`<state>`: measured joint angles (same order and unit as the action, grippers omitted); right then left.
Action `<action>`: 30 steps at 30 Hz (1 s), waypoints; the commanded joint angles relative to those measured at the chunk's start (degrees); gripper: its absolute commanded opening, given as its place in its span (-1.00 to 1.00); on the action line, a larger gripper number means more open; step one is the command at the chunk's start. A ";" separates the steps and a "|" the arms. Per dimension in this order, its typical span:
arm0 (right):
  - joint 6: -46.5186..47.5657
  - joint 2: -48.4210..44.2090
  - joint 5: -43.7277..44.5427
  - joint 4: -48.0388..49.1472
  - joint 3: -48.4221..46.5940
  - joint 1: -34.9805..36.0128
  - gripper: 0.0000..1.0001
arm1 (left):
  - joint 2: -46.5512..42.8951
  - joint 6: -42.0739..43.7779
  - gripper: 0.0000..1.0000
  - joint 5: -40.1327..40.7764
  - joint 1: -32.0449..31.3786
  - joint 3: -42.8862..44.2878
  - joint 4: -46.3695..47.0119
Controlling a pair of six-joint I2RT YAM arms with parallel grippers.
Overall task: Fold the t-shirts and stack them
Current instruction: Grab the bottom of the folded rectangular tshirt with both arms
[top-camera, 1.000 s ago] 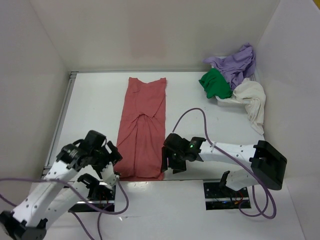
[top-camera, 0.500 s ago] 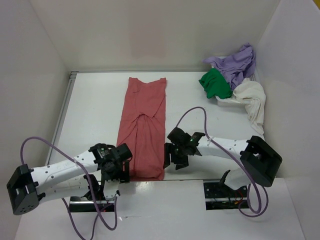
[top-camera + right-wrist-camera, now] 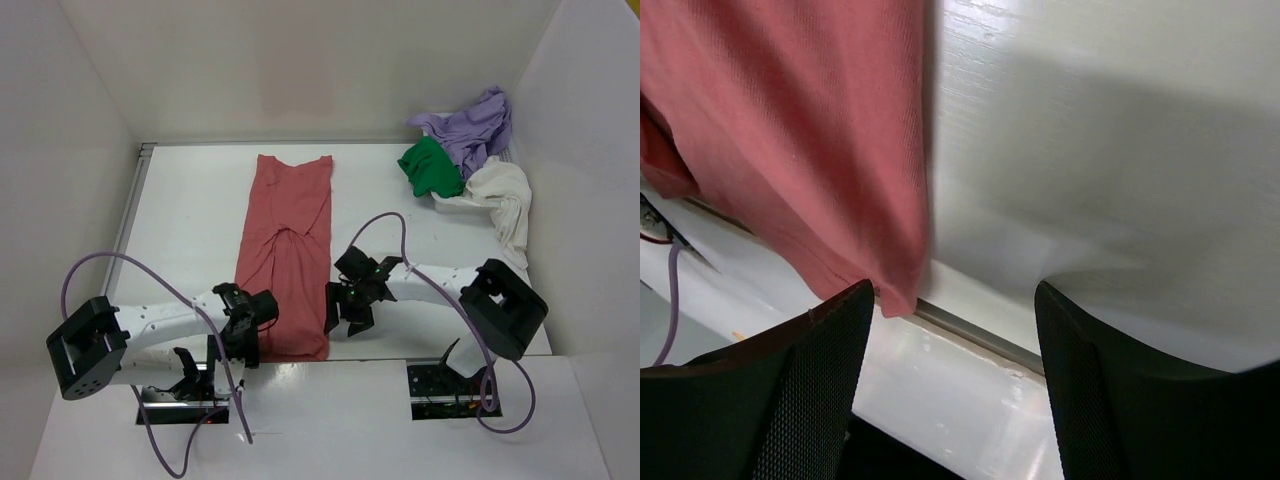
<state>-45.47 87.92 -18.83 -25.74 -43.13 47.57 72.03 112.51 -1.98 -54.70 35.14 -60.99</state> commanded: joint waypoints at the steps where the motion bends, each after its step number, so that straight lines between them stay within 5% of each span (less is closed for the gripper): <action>1: 2.14 1.90 0.73 2.97 -0.63 -0.55 0.42 | 0.92 5.70 0.42 -3.99 -0.32 0.20 4.30; 16: -2.24 6.02 -2.70 2.97 -0.63 4.36 0.30 | 2.68 -6.59 -0.90 -11.64 -0.32 1.25 9.83; 23: -4.09 9.63 -6.04 5.61 -1.16 6.13 -0.20 | -0.75 -12.13 -0.99 -14.54 1.08 1.25 11.59; 30: -4.10 10.18 -8.33 4.65 -1.16 6.13 -1.00 | -6.28 -14.86 -0.99 -14.55 3.80 0.72 11.60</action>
<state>-50.28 97.08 -29.80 -20.34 -44.36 53.06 67.94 99.61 -13.30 -51.83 35.99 -48.86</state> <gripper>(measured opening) 0.027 0.056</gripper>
